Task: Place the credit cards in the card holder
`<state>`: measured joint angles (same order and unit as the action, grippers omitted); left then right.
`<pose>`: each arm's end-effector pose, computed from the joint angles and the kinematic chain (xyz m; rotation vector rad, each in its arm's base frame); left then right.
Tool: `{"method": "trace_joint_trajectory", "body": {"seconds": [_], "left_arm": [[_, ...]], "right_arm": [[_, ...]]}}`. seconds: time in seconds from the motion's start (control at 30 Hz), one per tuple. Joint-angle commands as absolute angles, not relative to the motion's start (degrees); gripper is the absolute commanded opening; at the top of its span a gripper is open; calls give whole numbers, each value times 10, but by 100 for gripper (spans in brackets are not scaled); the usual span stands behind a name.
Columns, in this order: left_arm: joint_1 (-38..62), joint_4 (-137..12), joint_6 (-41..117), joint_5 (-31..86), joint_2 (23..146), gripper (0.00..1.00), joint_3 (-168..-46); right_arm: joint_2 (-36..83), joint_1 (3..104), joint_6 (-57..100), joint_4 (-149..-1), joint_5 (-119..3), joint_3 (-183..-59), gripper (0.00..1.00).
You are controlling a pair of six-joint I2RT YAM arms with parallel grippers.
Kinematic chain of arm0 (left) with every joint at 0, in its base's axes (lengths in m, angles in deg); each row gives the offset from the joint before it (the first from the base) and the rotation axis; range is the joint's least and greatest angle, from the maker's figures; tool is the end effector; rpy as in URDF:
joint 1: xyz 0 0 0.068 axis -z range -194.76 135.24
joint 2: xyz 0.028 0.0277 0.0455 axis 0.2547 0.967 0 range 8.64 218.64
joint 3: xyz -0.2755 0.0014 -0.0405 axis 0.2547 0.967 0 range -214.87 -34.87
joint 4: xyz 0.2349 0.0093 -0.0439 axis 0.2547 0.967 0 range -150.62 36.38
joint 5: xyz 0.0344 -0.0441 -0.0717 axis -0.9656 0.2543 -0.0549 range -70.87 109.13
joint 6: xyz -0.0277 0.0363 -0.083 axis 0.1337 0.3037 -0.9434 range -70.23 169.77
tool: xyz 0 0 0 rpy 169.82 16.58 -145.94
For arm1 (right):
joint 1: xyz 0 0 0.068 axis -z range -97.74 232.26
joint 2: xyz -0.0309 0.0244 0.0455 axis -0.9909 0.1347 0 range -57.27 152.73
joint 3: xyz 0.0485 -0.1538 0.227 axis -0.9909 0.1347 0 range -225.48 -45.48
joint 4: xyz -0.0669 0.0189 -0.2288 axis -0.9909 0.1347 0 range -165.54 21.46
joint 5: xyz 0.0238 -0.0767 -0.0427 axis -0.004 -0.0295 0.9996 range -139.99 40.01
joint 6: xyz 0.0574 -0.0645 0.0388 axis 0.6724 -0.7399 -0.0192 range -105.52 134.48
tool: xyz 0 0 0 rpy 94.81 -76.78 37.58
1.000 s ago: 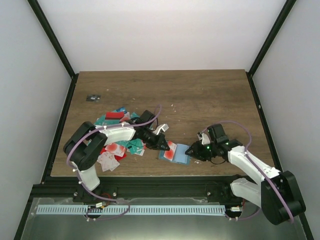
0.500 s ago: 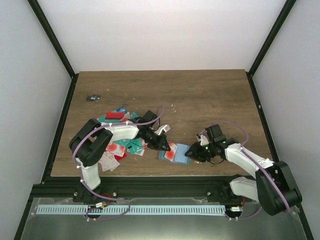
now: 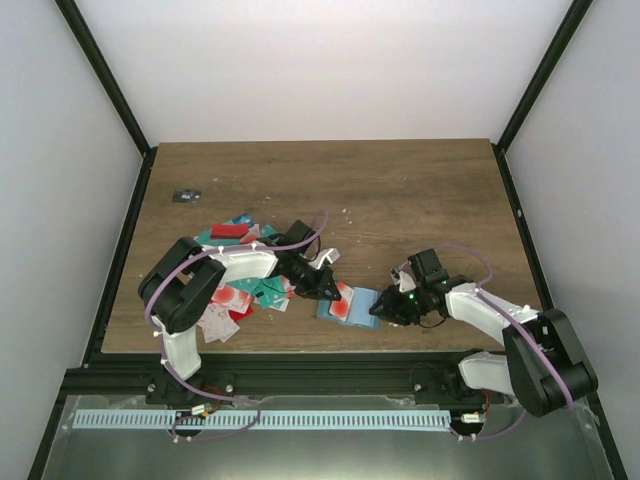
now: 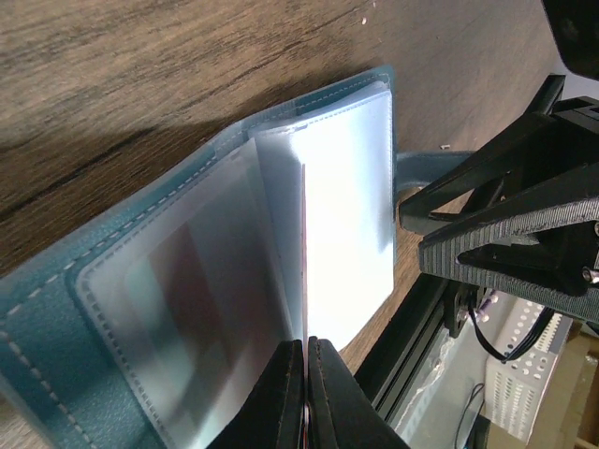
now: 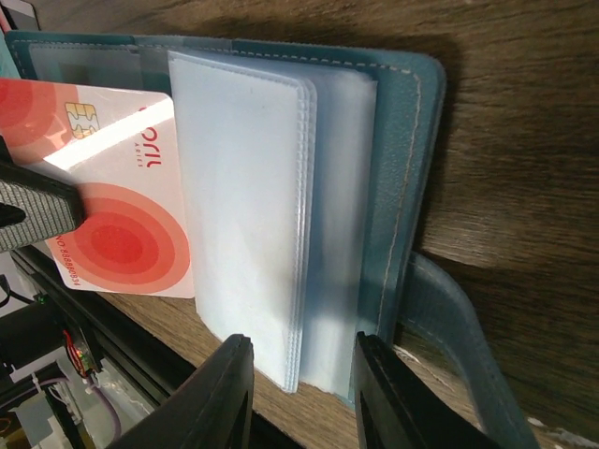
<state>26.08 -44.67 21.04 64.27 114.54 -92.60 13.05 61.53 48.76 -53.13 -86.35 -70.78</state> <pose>0.2211 -0.2713 0.1273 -0.5513 -2.7085 1.3000 0.1529 0.1122 0.1216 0.1526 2.8861 1.1057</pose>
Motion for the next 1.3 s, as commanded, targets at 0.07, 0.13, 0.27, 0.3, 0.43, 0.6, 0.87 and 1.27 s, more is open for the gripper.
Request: {"method": "trace_joint_trajectory", "body": {"seconds": [0.07, 0.13, 0.27, 0.3, 0.43, 0.6, 0.87, 1.27], "left_arm": [[264, -439, 210, 631, 1139, 4, -929], [264, -437, 209, 630, 1138, 4, -929], [264, -438, 206, 630, 1138, 4, -927], [265, -440, 206, 632, 1139, 4, -928], [269, -450, 203, 643, 1148, 4, -934], [278, -462, 193, 651, 1163, 4, -944], [283, -482, 174, 657, 1169, 4, -952], [284, -512, 152, 650, 1184, 4, -953]], "right_arm": [[140, 617, 475, -543, -867, -704, 32], [141, 616, 474, -544, -868, -704, 32], [145, 616, 472, -545, -870, -704, 32], [147, 616, 472, -546, -871, -703, 32], [156, 616, 469, -551, -873, -703, 32], [169, 616, 466, -556, -874, -704, 31], [179, 616, 463, -563, -873, -703, 31], [187, 616, 460, -565, -875, -703, 31]]}}
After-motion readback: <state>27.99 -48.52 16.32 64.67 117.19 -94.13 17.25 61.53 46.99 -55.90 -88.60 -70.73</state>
